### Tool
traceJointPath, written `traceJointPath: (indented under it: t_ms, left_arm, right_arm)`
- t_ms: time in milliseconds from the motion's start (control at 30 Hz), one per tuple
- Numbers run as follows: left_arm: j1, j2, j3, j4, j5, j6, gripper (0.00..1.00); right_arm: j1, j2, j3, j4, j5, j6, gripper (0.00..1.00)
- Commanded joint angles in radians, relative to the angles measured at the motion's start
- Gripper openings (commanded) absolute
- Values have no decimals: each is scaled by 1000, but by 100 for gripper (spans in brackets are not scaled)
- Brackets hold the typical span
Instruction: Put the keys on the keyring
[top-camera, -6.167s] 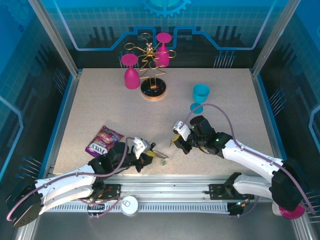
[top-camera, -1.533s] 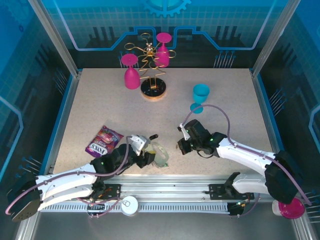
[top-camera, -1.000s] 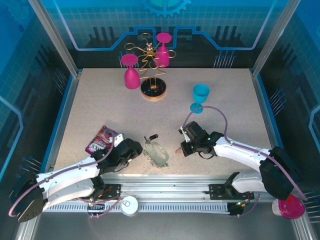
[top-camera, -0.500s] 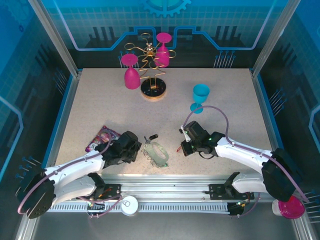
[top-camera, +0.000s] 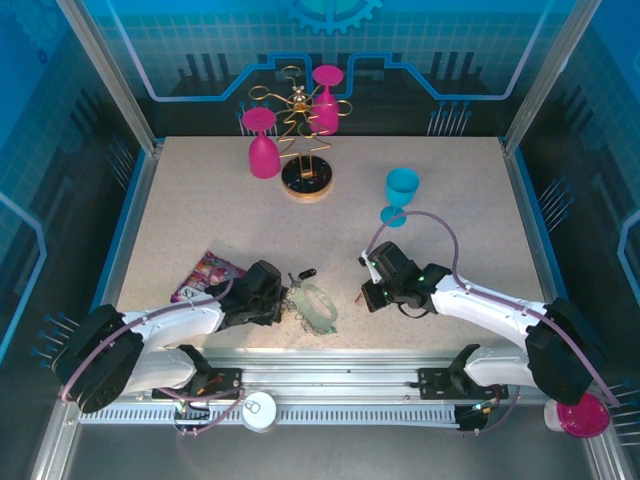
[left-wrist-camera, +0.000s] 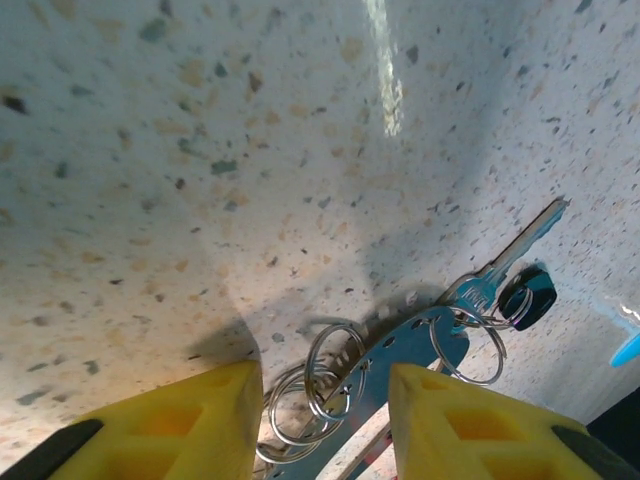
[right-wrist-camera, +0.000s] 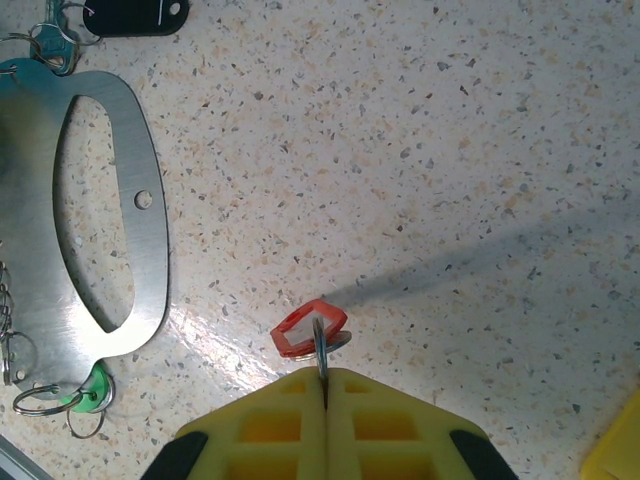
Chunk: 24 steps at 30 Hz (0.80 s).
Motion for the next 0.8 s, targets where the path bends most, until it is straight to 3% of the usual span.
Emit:
traceJointPath:
  t_ms: [0, 767]
  left_arm:
    - [14, 15, -12, 37, 23, -31, 36]
    - [41, 92, -48, 136, 24, -48, 23]
  right_arm:
    - [-7, -22, -14, -6, -7, -7, 0]
    - [-6, -36, -11, -17, -9, -6, 0]
